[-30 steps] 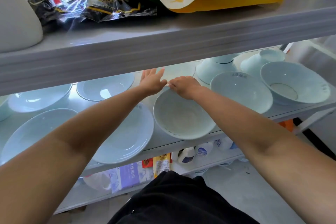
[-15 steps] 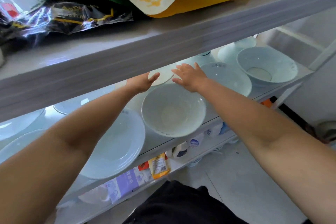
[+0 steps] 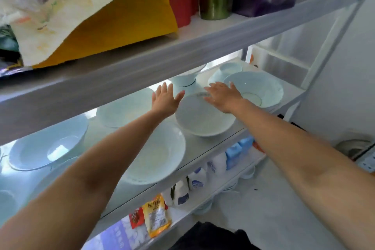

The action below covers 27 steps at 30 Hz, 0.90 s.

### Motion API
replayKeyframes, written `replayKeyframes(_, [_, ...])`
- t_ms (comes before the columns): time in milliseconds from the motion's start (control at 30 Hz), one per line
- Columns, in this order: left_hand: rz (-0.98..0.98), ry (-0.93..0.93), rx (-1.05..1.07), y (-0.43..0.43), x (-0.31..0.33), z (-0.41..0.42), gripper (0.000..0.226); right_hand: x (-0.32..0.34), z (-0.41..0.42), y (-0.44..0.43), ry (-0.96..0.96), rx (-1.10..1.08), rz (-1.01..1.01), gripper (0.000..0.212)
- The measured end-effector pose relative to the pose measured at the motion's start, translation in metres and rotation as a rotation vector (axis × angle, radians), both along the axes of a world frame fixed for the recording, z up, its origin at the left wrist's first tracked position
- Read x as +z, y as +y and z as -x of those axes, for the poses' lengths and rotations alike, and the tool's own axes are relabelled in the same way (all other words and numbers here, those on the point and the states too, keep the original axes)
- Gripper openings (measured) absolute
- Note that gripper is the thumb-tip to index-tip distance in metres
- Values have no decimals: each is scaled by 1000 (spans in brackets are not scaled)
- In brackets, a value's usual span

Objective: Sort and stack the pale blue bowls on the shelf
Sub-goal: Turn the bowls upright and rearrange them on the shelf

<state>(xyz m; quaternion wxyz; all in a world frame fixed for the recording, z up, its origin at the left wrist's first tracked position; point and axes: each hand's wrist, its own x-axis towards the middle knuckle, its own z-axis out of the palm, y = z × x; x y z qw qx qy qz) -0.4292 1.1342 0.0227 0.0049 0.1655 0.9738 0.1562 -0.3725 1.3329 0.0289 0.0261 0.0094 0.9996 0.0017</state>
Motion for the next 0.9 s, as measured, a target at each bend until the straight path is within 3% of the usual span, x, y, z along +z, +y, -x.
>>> replayKeyframes(200, [-200,17,106,96,3,-9,62,0,-14,83,-8,54,35,54])
replayKeyframes(433, [-122,-14,41,172,0,-19,60,0,-8,160,3,28,56,54])
replayKeyframes(700, [-117,-88,47,217,5,33,50,-8,38,195,51,22,171,48])
replayKeyframes(900, [-197,-142,47,256,3,75,38,-14,72,227,-69,-120,252,48])
